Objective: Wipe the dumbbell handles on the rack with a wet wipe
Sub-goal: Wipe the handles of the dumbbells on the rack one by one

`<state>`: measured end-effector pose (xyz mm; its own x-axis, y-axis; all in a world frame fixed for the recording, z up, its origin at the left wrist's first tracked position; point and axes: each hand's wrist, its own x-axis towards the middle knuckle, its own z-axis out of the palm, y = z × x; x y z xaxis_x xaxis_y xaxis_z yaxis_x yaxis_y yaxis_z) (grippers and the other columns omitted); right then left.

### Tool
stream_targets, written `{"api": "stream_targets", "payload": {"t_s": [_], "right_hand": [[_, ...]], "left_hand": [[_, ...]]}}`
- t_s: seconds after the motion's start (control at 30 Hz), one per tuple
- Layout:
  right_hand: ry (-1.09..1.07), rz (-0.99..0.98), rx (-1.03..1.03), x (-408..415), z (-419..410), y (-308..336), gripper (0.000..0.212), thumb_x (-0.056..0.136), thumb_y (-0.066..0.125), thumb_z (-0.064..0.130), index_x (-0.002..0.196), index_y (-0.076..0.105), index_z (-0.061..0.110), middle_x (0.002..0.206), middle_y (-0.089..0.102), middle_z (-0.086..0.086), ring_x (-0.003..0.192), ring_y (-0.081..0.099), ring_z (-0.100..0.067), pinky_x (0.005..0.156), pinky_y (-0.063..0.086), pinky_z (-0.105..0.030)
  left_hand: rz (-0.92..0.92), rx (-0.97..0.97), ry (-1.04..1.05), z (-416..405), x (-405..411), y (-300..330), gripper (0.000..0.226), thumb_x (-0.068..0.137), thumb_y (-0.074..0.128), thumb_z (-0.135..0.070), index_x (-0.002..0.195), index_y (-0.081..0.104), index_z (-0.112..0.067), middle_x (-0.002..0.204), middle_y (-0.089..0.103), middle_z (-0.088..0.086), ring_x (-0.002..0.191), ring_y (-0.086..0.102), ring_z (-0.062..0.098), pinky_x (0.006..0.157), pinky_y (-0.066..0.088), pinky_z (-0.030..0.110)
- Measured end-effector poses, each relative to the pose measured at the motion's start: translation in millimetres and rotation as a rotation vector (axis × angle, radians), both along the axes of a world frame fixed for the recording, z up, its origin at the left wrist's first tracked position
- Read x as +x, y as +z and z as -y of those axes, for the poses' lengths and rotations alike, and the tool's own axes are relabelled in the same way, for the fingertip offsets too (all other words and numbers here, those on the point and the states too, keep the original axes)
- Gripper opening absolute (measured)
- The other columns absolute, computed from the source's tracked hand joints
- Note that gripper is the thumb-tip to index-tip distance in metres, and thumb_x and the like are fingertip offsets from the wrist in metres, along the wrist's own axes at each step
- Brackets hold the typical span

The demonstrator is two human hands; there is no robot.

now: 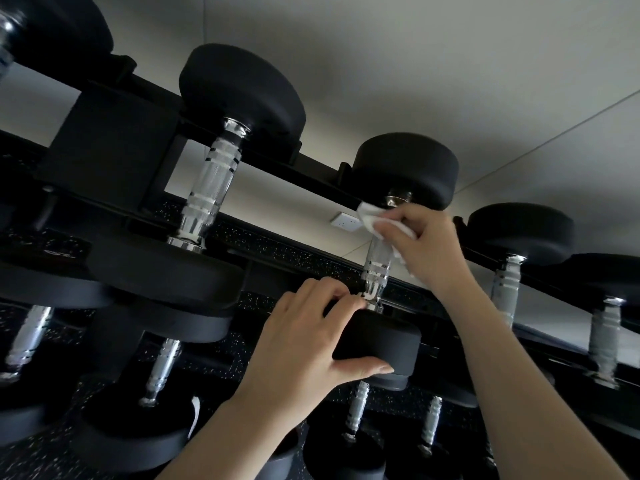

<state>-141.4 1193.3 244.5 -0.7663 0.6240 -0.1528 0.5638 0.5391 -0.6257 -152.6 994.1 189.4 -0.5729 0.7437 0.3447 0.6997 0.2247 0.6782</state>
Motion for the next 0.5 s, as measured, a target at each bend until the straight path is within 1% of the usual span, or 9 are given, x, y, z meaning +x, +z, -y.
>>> {"api": "stream_targets", "payload": {"t_s": [0.07,0.1,0.17,0.23,0.27,0.3,0.37,0.43,0.5], "right_hand": [[0.011,0.036,-0.084,11,7,0,0.002,0.083,0.068,0.028,0.082,0.067,0.027,0.073,0.069,0.004,0.056,0.06,-0.005,0.051,0.045,-0.021],[0.018,0.046,-0.116,18,12,1,0.003,0.084,0.068,0.027,0.082,0.067,0.025,0.071,0.069,0.003,0.056,0.061,-0.008,0.051,0.045,-0.021],[0.02,0.028,-0.176,30,22,2,0.005,0.085,0.067,0.024,0.085,0.068,0.019,0.064,0.066,0.002,0.044,0.053,-0.003,0.043,0.038,-0.014],[-0.021,-0.035,-0.198,43,28,5,0.006,0.086,0.065,0.022,0.087,0.068,0.017,0.059,0.063,0.0,0.038,0.048,-0.002,0.038,0.035,-0.014],[-0.044,-0.066,-0.179,49,28,6,0.005,0.087,0.065,0.024,0.087,0.068,0.019,0.06,0.063,-0.004,0.04,0.048,-0.005,0.037,0.038,-0.019],[-0.063,-0.083,-0.139,54,27,7,0.004,0.087,0.064,0.026,0.087,0.066,0.023,0.063,0.063,-0.01,0.043,0.05,-0.015,0.039,0.042,-0.026],[-0.092,-0.084,-0.043,66,21,9,0.004,0.088,0.061,0.031,0.089,0.062,0.028,0.066,0.063,-0.014,0.055,0.055,-0.029,0.048,0.05,-0.04],[-0.1,-0.085,0.033,80,11,12,0.007,0.09,0.058,0.032,0.092,0.058,0.025,0.062,0.064,-0.007,0.056,0.057,-0.024,0.054,0.053,-0.044],[-0.105,-0.086,0.099,96,0,17,0.01,0.091,0.056,0.031,0.094,0.055,0.021,0.058,0.061,-0.001,0.055,0.057,-0.019,0.056,0.051,-0.044]], "left_hand": [[0.007,-0.008,-0.02,0,-1,2,0.058,0.076,0.053,-0.069,0.106,0.06,-0.019,0.103,0.056,-0.004,0.092,0.054,0.013,0.07,0.051,0.032],[0.012,-0.01,-0.033,0,-2,3,0.058,0.076,0.053,-0.069,0.106,0.059,-0.019,0.102,0.056,-0.004,0.091,0.054,0.014,0.071,0.051,0.033],[0.014,-0.019,-0.064,0,-5,6,0.058,0.076,0.054,-0.068,0.106,0.057,-0.019,0.101,0.055,-0.005,0.09,0.054,0.013,0.072,0.051,0.033],[-0.009,-0.045,-0.097,0,-9,10,0.056,0.075,0.053,-0.068,0.105,0.055,-0.021,0.1,0.054,-0.007,0.089,0.052,0.011,0.075,0.048,0.03],[-0.023,-0.061,-0.112,-1,-12,12,0.056,0.076,0.052,-0.069,0.105,0.056,-0.021,0.1,0.054,-0.008,0.089,0.051,0.01,0.076,0.046,0.028],[-0.038,-0.078,-0.128,-3,-13,16,0.056,0.077,0.051,-0.069,0.104,0.057,-0.021,0.099,0.054,-0.008,0.089,0.051,0.009,0.077,0.044,0.027],[-0.069,-0.105,-0.164,-10,-14,23,0.057,0.079,0.048,-0.069,0.103,0.062,-0.019,0.098,0.055,-0.008,0.088,0.053,0.01,0.078,0.045,0.028],[-0.088,-0.112,-0.207,-22,-8,29,0.058,0.081,0.048,-0.068,0.103,0.064,-0.017,0.098,0.057,-0.007,0.089,0.055,0.012,0.079,0.047,0.03],[-0.111,-0.117,-0.246,-38,4,36,0.059,0.082,0.047,-0.067,0.105,0.065,-0.017,0.099,0.058,-0.007,0.091,0.056,0.013,0.081,0.046,0.03]]}}
